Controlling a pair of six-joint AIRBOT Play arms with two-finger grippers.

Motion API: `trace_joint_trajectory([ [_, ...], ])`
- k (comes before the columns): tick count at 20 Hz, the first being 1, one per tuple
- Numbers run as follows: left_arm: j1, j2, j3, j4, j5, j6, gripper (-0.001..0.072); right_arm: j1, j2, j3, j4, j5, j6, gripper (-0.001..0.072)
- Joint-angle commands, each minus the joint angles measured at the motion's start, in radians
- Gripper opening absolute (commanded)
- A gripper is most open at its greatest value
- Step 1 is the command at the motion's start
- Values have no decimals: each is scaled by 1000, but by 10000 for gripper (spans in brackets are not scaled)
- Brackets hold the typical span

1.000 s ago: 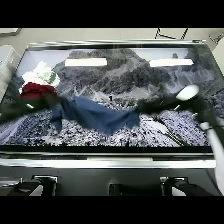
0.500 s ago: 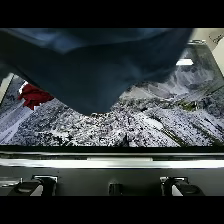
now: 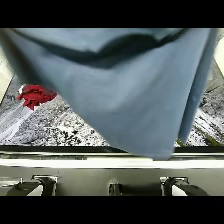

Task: Fold the clothes and pants, and hang the long-sleeved shirts on hangers.

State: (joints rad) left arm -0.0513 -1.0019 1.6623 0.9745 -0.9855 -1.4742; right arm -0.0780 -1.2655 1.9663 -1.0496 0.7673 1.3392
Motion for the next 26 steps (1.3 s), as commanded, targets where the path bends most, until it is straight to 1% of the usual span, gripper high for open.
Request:
trace_joint_trajectory([
  [1,-3,-146,-241,95,-144,-109,18,0,-311,-3,40,27,239,38],
  [3,-6,-235,-392,30,-144,-131,18,2,-460,-3,109,128,389,38],
  [4,-6,-279,-455,-34,-144,-130,18,8,-532,-3,161,219,435,38],
  [5,-6,-316,-501,-92,-143,-115,18,12,-579,-3,189,299,436,39],
  [6,-6,-349,-536,-152,-141,-77,18,20,-623,-3,190,400,433,47],
  [7,-6,-373,-555,-204,-141,-36,18,23,-654,-3,179,494,418,152],
  [8,-3,-392,-557,-235,-141,-5,18,19,-670,-3,163,580,391,355],
  [9,3,-396,-557,-254,-137,14,19,10,-673,-3,128,684,341,488],
  [12,51,-392,-544,-275,-136,65,19,-25,-654,-11,-72,1037,278,493],
  [13,72,-392,-543,-276,-138,65,19,-23,-624,-62,-143,1095,264,494],
  [14,92,-392,-543,-275,-145,66,19,-16,-566,-166,-164,1068,263,495],
  [15,111,-392,-543,-275,-153,66,19,-5,-485,-325,-165,1006,259,558],
  [16,129,-392,-543,-276,-160,82,19,9,-397,-508,-163,938,250,701],
  [18,147,-392,-544,-275,-179,131,19,36,-235,-871,-134,833,242,706],
  [20,151,-392,-544,-275,-188,144,19,57,-92,-1191,-84,735,227,703],
  [21,150,-392,-544,-276,-190,144,19,58,-34,-1309,-49,688,224,698],
  [23,146,-392,-544,-276,-193,145,19,58,63,-1469,73,571,214,688],
  [25,146,-392,-544,-276,-195,158,19,58,116,-1537,227,459,184,671],
  [26,146,-392,-544,-276,-196,159,19,61,121,-1547,286,429,171,670],
])
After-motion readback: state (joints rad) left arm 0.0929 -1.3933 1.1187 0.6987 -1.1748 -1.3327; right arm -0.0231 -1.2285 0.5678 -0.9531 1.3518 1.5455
